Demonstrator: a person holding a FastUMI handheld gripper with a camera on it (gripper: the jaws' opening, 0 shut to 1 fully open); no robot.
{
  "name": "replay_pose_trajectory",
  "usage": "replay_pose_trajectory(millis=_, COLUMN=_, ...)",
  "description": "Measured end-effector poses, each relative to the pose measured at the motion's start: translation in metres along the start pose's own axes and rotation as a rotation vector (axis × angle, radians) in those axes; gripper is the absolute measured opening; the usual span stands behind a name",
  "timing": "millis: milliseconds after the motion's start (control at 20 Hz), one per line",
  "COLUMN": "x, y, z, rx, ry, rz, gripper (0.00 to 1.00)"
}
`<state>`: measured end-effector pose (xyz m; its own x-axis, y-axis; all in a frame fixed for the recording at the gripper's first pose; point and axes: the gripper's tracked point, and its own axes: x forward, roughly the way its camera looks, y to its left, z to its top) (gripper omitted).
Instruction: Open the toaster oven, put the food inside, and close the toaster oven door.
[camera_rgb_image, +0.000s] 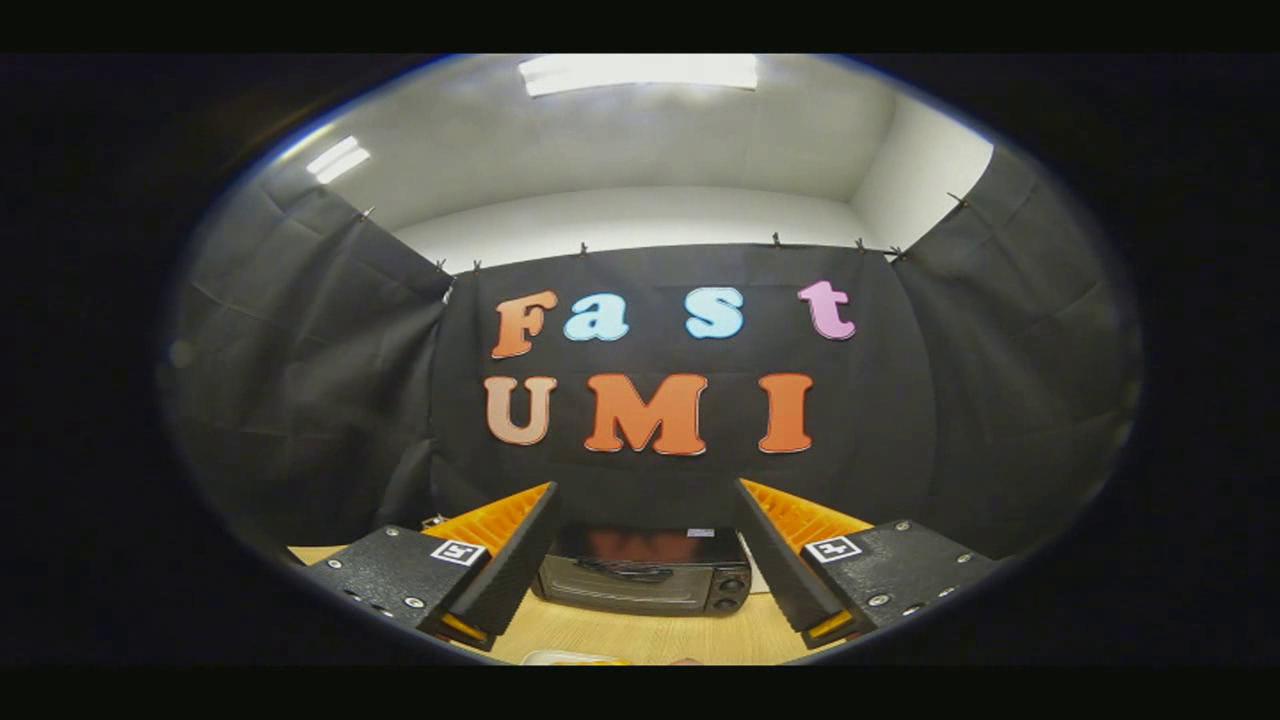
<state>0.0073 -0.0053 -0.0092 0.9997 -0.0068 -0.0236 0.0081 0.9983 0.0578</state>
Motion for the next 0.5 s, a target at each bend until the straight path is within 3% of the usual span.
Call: replay_pose_trajectory(millis=500, x=0.046, y=-0.011, z=-0.042, rx=0.033, ry=0.038, rz=-0.038, gripper=1.0)
